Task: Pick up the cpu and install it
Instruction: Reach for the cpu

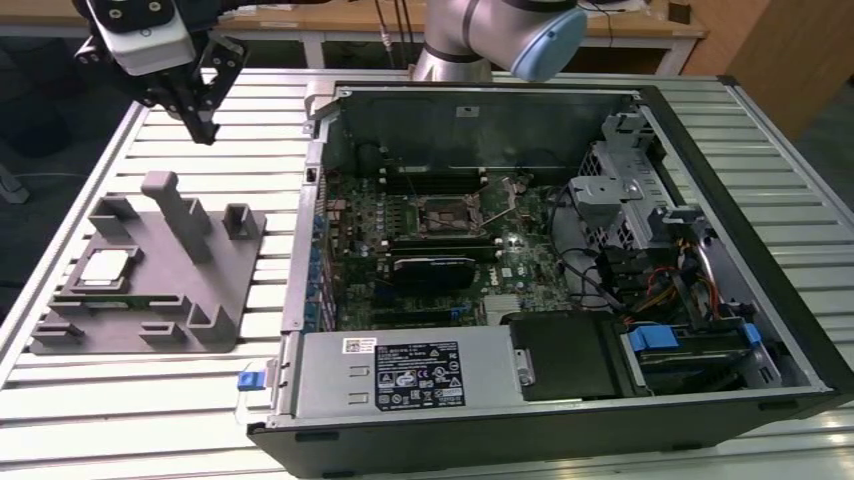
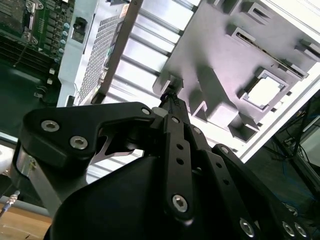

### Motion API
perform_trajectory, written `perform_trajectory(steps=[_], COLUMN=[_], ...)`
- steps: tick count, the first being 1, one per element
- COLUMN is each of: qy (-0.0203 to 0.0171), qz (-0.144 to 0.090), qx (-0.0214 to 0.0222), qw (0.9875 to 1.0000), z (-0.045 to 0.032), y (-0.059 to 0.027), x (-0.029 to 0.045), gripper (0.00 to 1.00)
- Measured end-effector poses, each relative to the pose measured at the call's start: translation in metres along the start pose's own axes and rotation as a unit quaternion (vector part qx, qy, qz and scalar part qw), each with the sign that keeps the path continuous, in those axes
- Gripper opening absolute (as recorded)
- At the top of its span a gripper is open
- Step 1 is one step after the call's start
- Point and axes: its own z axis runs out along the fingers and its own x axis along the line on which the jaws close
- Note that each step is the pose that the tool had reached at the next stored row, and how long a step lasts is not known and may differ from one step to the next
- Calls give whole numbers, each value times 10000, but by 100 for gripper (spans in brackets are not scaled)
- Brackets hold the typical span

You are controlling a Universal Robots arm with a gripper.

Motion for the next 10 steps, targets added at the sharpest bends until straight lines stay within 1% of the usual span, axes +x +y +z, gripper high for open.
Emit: perform_trajectory(steps=[3, 6, 10], qy=[0, -1, 1], qz=[0, -1, 0], qx=[0, -1, 0], qw=[10000, 10000, 10000], z=[10, 39, 77], y=[-5, -9, -18], x=[48, 93, 176], gripper=[11, 11, 11])
